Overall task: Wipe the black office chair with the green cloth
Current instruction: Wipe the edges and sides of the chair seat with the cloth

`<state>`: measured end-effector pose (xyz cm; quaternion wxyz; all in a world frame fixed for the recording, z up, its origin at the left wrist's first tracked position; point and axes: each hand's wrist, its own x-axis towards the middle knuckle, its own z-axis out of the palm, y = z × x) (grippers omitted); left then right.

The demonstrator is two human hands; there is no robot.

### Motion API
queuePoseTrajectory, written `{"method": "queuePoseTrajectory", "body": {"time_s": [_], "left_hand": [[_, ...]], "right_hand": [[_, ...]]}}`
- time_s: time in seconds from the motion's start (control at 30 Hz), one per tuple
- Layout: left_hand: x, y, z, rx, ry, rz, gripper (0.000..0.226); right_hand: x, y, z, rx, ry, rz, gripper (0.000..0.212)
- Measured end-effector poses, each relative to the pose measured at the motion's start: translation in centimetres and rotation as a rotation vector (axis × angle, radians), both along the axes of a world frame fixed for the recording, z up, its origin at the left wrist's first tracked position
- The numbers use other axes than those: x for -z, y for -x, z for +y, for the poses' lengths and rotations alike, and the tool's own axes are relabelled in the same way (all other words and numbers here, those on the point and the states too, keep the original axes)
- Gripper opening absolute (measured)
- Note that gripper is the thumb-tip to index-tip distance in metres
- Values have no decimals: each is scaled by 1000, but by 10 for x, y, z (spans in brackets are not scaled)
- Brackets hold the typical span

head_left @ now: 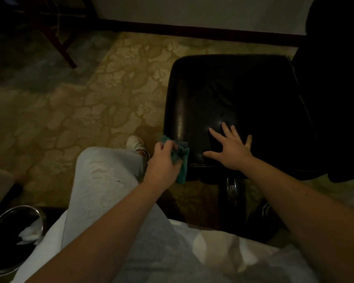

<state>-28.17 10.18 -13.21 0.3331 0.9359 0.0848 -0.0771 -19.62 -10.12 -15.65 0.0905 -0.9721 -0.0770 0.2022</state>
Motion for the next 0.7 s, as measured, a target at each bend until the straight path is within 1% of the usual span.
{"method": "queuePoseTrajectory", "body": {"time_s": [0.03,0.1,0.17,0.33,0.47,0.5,0.6,0.7], "left_hand": [[-1,-1,4,82,-4,21,31],[-2,-3,12,247,-74,75,34],[-2,-5,16,337,-159,103,39],[-1,-8,14,253,-194,65,43],[2,1,10,77,-179,71,43],[2,3,9,62,-179,69,44],[3,4,1,93,-184,39,43],[2,4,-17,167,-184,-6,41]], "right_hand": [[1,0,-1,-2,-6,2,84],[1,1,-2,-3,-6,-4,84],[3,3,-2,-1,2,-16,84],[3,1,-2,-2,-7,-18,84],[3,0,-1,-3,-25,-13,84],[3,1,-1,-3,-29,-16,84],[7,2,-1,-7,-24,-36,84],[9,5,-1,-4,8,-69,83]]}}
